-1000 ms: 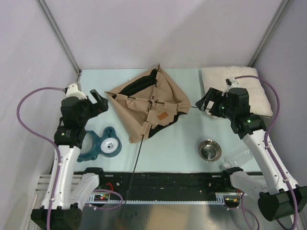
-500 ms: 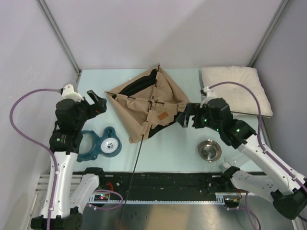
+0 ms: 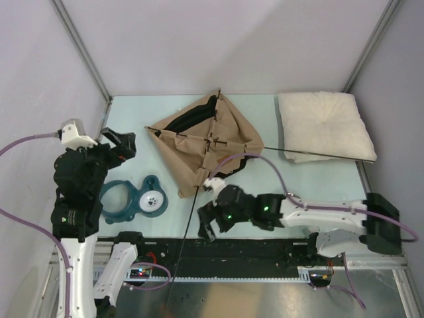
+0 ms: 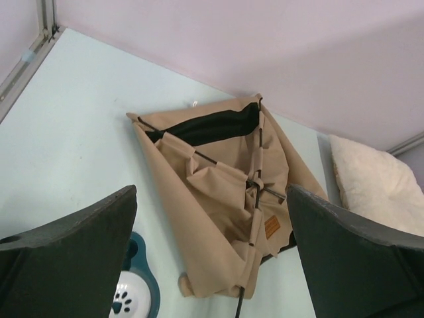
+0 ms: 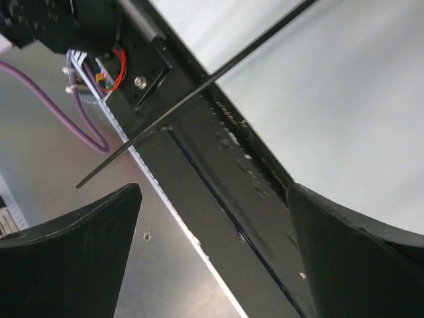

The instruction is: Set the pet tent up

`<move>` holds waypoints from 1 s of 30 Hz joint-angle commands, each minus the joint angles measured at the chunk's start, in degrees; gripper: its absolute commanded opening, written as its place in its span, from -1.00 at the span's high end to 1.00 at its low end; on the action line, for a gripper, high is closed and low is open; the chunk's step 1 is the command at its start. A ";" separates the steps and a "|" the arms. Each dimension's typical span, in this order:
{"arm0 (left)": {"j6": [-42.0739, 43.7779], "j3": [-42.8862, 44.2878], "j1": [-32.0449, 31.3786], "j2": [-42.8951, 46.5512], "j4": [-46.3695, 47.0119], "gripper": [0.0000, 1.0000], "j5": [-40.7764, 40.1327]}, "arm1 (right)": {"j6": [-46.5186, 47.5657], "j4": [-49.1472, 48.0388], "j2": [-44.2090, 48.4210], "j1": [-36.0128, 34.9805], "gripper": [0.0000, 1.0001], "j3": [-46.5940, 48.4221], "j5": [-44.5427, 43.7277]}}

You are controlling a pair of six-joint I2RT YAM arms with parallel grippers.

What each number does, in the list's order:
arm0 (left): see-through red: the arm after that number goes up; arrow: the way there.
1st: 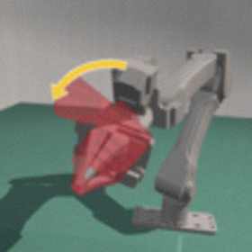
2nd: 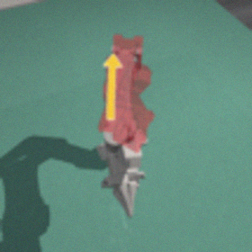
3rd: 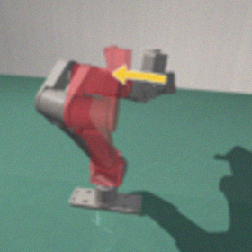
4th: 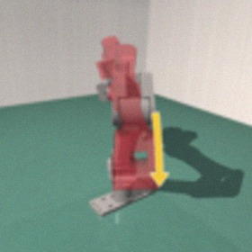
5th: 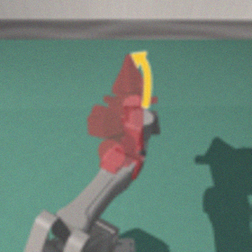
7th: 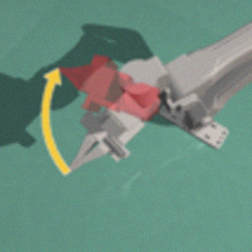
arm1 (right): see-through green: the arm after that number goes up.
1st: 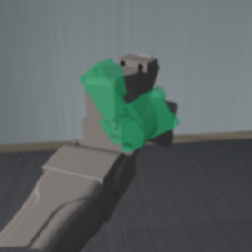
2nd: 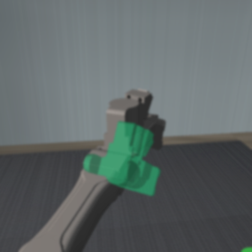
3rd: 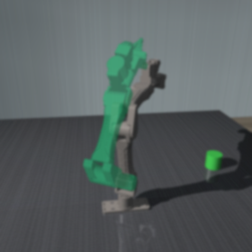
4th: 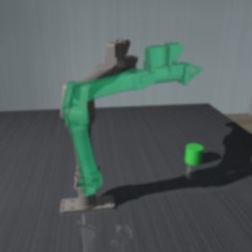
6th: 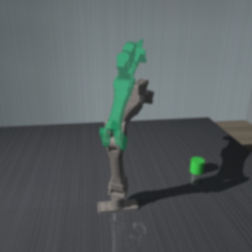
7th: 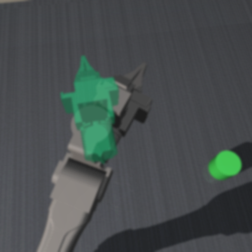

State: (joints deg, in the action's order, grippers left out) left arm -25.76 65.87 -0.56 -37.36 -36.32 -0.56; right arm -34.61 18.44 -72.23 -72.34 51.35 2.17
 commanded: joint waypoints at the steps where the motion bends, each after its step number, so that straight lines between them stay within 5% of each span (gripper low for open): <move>1: -1.80 -2.25 0.38 2.63 -2.29 -0.99 -0.41 | -1.68 -14.91 -8.47 -6.07 -0.99 0.05 -0.04; 11: -0.21 -3.36 0.38 6.01 -6.76 -0.99 4.32 | -10.44 -33.87 -24.25 -12.94 -0.89 1.46 3.63; 19: 2.07 -3.13 0.38 7.39 -8.18 -0.99 5.92 | -22.87 -43.91 -31.60 -16.48 -0.66 1.64 -4.47; 23: 2.49 -2.53 0.38 7.47 -8.47 -0.99 5.91 | -24.86 -46.67 -32.35 -17.69 -0.48 1.79 -7.79; 30: 2.49 -1.72 0.38 7.22 -8.79 -0.99 5.76 | -28.68 -45.09 -32.76 -18.32 0.12 1.81 -11.43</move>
State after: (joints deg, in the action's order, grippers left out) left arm -24.77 62.59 -0.56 -30.22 -44.38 3.68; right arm -59.86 -24.49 -104.49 -90.17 51.46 -4.19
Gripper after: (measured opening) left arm 0.995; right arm 0.504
